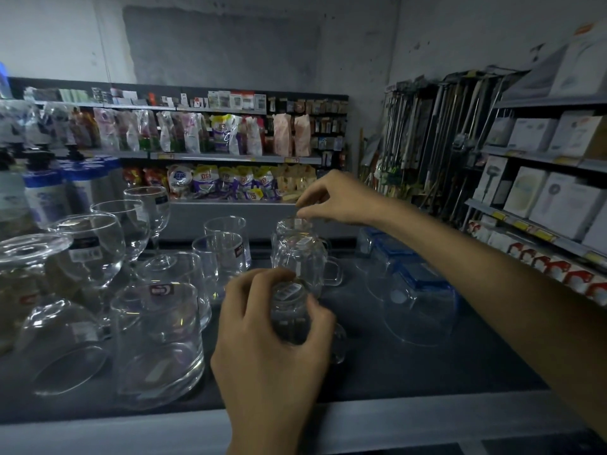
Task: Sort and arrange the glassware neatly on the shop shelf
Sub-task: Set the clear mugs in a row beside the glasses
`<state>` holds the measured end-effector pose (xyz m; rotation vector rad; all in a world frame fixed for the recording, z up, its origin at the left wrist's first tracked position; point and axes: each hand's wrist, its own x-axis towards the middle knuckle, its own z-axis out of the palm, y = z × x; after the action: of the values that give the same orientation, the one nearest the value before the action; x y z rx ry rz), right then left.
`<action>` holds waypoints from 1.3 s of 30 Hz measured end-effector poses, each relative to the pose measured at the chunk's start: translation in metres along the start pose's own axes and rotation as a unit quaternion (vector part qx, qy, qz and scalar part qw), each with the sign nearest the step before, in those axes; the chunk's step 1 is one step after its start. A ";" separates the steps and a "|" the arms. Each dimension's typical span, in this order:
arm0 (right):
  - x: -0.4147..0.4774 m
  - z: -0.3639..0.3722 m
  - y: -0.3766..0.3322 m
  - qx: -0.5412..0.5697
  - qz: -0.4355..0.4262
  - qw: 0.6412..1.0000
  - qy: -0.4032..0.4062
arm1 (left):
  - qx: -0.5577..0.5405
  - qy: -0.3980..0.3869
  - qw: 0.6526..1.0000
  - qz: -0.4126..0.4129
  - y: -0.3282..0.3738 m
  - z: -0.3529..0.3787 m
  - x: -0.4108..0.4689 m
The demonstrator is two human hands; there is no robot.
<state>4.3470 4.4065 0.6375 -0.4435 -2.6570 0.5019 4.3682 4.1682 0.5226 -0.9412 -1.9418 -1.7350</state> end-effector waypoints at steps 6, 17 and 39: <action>-0.023 -0.003 -0.021 -0.005 0.007 0.996 -0.093 | 0.006 0.003 1.000 -0.003 -0.001 0.001 -0.002; -0.028 0.004 -0.028 -0.038 -0.022 0.995 -0.092 | 0.006 -0.005 1.000 0.007 -0.002 0.000 -0.002; -0.043 0.005 -0.034 -0.074 -0.038 0.993 -0.088 | 0.008 0.001 1.000 0.007 -0.002 0.000 -0.002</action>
<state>4.3748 4.3588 0.6334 -0.3531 -2.8820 0.3374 4.3684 4.1673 0.5196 -0.9453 -1.9401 -1.7082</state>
